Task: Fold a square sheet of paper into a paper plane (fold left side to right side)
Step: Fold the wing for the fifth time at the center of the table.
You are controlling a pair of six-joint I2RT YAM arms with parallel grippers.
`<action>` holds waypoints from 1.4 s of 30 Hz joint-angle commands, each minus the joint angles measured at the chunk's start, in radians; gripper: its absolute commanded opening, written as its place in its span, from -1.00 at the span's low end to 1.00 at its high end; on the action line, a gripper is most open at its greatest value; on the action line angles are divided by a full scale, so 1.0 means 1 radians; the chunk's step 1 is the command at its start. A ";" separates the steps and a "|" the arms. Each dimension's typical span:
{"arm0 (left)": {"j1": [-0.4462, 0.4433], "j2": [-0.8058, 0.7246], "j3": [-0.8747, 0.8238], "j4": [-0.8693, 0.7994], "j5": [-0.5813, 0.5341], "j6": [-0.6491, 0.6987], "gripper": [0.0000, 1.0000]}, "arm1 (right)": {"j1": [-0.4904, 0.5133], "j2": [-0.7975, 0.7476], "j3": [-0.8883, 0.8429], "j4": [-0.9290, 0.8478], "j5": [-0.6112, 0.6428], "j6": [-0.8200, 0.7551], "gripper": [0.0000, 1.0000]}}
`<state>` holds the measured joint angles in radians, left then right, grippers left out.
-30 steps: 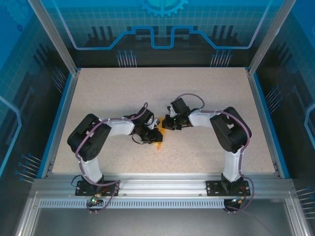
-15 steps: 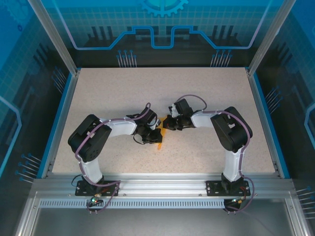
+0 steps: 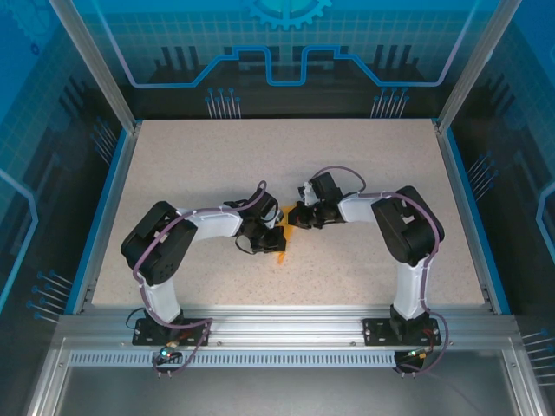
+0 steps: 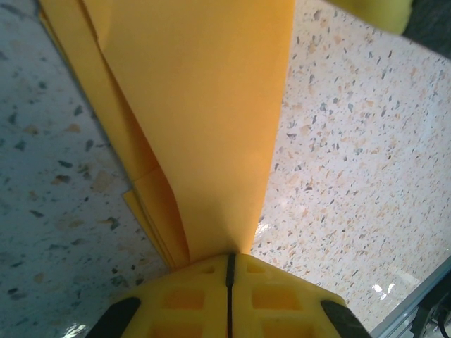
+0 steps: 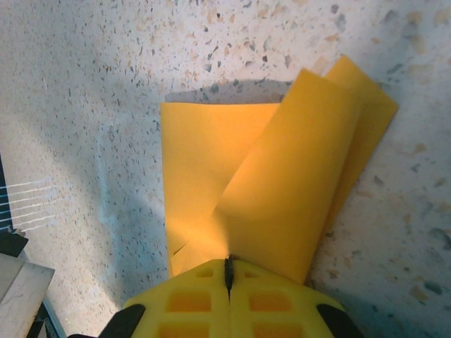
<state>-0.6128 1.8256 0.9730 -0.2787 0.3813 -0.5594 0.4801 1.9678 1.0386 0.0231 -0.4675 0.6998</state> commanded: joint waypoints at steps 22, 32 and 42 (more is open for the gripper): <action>-0.022 0.083 -0.034 -0.172 -0.085 0.009 -0.86 | -0.110 0.110 0.134 -0.023 0.058 -0.069 -1.00; -0.023 0.084 -0.031 -0.175 -0.084 0.012 -0.86 | -0.146 0.155 0.214 -0.049 0.040 -0.074 -1.00; -0.024 0.079 -0.026 -0.169 -0.077 0.005 -0.86 | -0.173 0.145 0.269 -0.078 0.034 -0.089 -1.00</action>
<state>-0.6136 1.8328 0.9878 -0.2993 0.3813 -0.5591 0.3447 2.1166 1.2793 -0.0643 -0.4870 0.6376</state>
